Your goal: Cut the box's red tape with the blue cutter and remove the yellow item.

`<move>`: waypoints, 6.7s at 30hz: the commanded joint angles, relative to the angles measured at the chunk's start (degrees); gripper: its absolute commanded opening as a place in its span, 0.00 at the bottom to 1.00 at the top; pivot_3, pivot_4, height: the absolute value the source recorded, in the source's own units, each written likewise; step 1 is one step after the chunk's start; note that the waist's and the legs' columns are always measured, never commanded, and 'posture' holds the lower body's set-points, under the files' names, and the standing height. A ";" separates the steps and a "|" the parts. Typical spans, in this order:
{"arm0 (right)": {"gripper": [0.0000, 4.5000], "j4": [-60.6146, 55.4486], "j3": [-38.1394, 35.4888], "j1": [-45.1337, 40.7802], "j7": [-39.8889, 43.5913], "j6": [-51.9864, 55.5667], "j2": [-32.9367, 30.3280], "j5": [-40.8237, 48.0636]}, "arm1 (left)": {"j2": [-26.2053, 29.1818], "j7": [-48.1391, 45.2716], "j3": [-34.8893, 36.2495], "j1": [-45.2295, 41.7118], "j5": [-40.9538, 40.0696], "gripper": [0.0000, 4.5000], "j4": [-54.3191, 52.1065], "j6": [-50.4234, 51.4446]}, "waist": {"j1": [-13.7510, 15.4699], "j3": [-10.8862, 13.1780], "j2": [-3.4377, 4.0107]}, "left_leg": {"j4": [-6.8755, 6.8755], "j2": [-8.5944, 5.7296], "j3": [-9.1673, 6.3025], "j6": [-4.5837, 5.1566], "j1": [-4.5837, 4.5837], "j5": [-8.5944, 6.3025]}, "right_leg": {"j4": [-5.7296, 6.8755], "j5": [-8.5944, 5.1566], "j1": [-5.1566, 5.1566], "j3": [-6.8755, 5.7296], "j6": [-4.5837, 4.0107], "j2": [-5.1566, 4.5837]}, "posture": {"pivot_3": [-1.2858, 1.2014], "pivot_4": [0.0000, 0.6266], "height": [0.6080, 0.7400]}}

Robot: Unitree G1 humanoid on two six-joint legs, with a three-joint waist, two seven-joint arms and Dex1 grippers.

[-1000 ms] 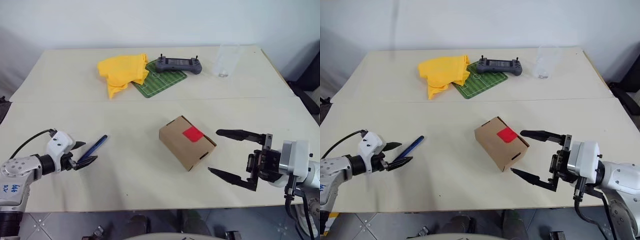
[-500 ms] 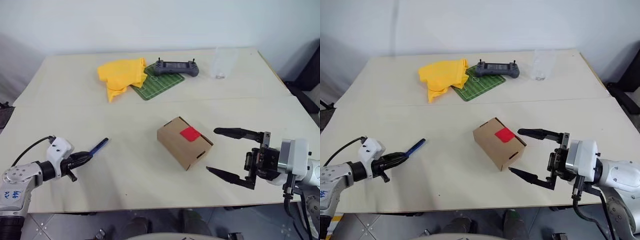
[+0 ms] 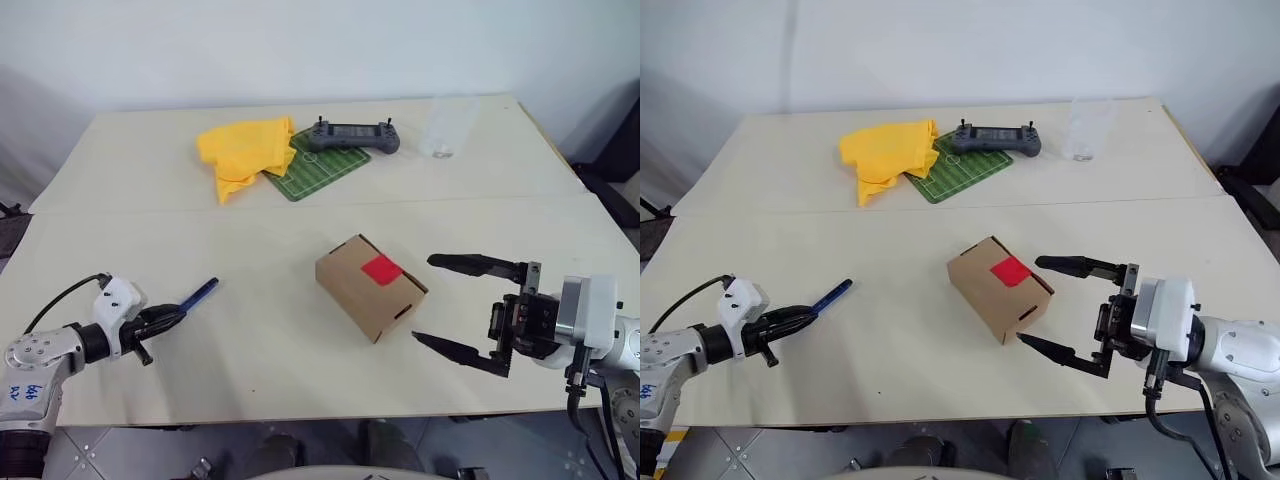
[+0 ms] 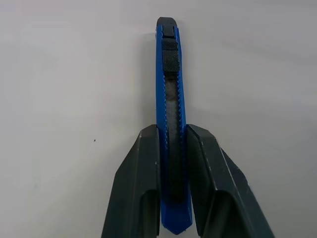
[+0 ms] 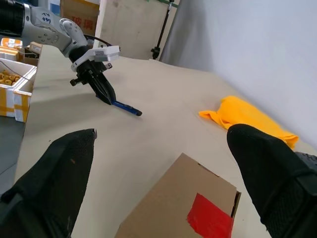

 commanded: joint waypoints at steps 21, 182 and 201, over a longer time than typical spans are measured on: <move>1.00 -8.55 -3.64 24.57 -5.00 12.88 -6.75 -6.21 | -8.20 -4.15 -38.59 -16.35 9.28 0.09 -44.37 31.80 | 1.22 0.54 -0.90 | 0.71 0.05 -0.02 0.06 -1.07 -0.25 | -0.60 0.16 -0.37 -0.09 0.32 0.21 | 0.52 0.24 1.00; 0.04 11.08 -9.01 1.34 -28.40 60.43 -45.77 73.55 | -5.06 -13.39 -14.84 -23.85 -19.28 0.65 -36.55 29.04 | 3.62 0.80 -0.78 | 1.94 0.55 0.05 -0.07 -2.15 -0.33 | -0.52 0.56 -0.99 -0.55 0.22 0.65 | 0.52 0.24 1.00; 0.04 1.08 -50.86 24.13 -47.29 61.85 -25.33 55.98 | -21.17 -5.68 -22.91 -37.14 -8.38 0.00 -13.42 22.78 | 3.74 0.83 -0.94 | 1.94 0.46 0.36 0.03 -2.04 -0.30 | -0.48 0.73 -1.00 -0.13 0.51 0.75 | 0.52 0.24 1.00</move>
